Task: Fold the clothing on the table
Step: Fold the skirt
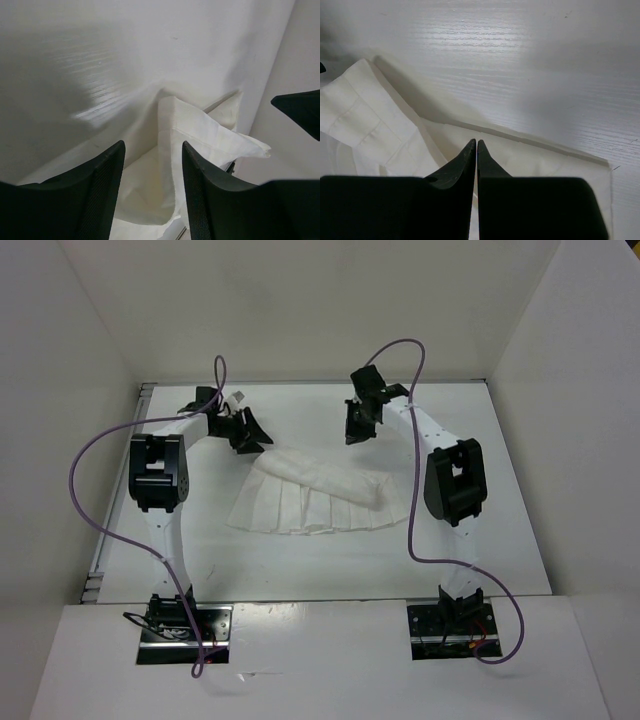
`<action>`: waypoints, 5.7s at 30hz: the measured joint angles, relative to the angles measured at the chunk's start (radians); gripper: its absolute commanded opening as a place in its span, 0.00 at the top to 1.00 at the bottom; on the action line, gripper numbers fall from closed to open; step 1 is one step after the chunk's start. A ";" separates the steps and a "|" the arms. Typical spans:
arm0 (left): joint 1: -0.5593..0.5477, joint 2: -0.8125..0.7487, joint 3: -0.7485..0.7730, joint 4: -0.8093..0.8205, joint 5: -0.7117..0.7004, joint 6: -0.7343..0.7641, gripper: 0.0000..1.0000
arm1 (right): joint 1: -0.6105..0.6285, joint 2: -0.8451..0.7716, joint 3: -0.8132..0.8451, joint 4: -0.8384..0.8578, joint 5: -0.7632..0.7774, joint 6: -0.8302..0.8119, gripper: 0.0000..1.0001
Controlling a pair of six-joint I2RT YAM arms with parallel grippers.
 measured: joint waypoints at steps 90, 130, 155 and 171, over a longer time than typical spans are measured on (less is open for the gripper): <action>-0.203 -0.848 -0.696 -0.279 -0.188 0.133 0.43 | -0.145 -0.150 -0.467 0.043 -0.069 -0.002 0.63; -0.385 -0.542 -0.724 -0.179 -0.435 -0.053 0.63 | -0.159 -0.282 -0.452 0.043 -0.085 0.001 0.65; -0.386 -0.529 -0.709 -0.196 -0.439 -0.053 0.65 | -0.159 -0.224 -0.581 0.069 -0.214 -0.003 1.00; -0.397 -0.527 -0.713 -0.155 -0.424 -0.079 0.65 | -0.165 -0.129 -0.349 0.026 -0.104 -0.002 0.93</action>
